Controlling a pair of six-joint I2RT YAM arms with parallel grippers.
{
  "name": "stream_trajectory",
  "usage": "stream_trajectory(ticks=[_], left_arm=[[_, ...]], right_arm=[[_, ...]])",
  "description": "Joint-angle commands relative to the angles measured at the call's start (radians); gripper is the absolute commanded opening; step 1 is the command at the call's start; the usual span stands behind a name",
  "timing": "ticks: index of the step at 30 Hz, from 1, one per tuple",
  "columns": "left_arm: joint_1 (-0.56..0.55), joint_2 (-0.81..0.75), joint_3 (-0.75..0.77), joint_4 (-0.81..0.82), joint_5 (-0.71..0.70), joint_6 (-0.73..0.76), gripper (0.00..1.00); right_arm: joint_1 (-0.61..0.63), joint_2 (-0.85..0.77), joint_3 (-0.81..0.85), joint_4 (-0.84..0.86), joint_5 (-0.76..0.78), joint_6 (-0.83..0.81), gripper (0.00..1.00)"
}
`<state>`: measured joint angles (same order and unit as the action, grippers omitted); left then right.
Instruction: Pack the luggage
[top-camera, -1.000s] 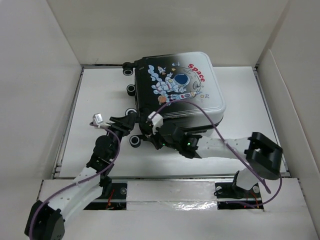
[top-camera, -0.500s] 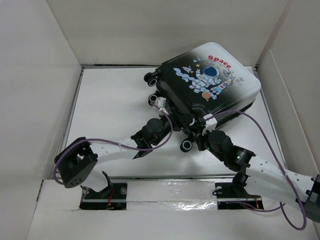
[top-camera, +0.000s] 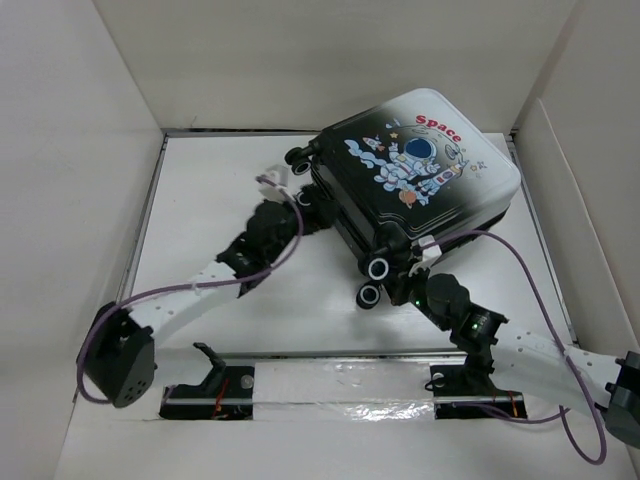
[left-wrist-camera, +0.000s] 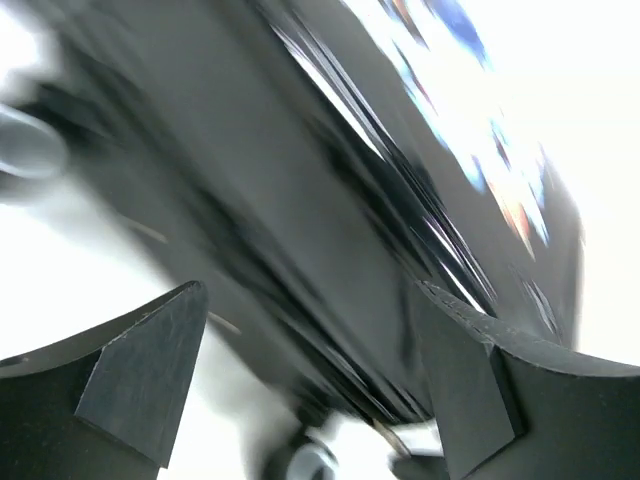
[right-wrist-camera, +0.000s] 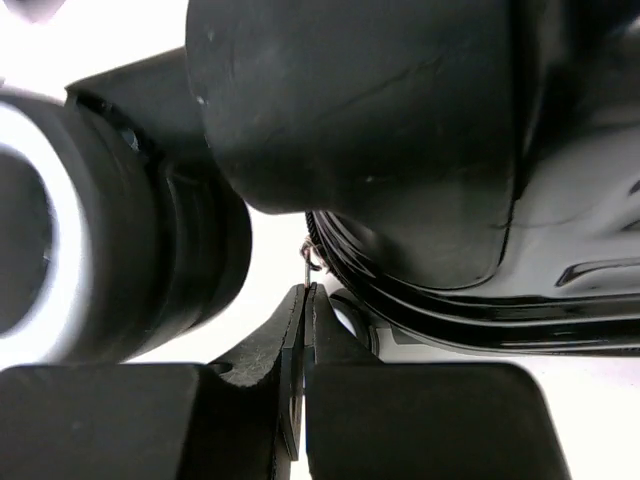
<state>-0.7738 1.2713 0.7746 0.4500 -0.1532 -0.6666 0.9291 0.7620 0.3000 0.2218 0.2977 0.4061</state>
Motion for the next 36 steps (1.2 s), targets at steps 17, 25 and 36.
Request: stream_trajectory(ticks=[17,25,36], left_arm=[[0.499,0.126,0.434,-0.436,0.454,0.826,0.79],[0.487,0.333,0.618,-0.561,0.501,0.947,0.92],[0.467,0.508,0.804,-0.571,0.471,0.998,0.99]], right_arm=[[-0.059,-0.004,0.054,0.159,-0.279,-0.058,0.00],[-0.088,0.005,0.064,0.152,-0.342,-0.084,0.00],[-0.107,0.000,0.091,0.122,-0.414,-0.108,0.00]])
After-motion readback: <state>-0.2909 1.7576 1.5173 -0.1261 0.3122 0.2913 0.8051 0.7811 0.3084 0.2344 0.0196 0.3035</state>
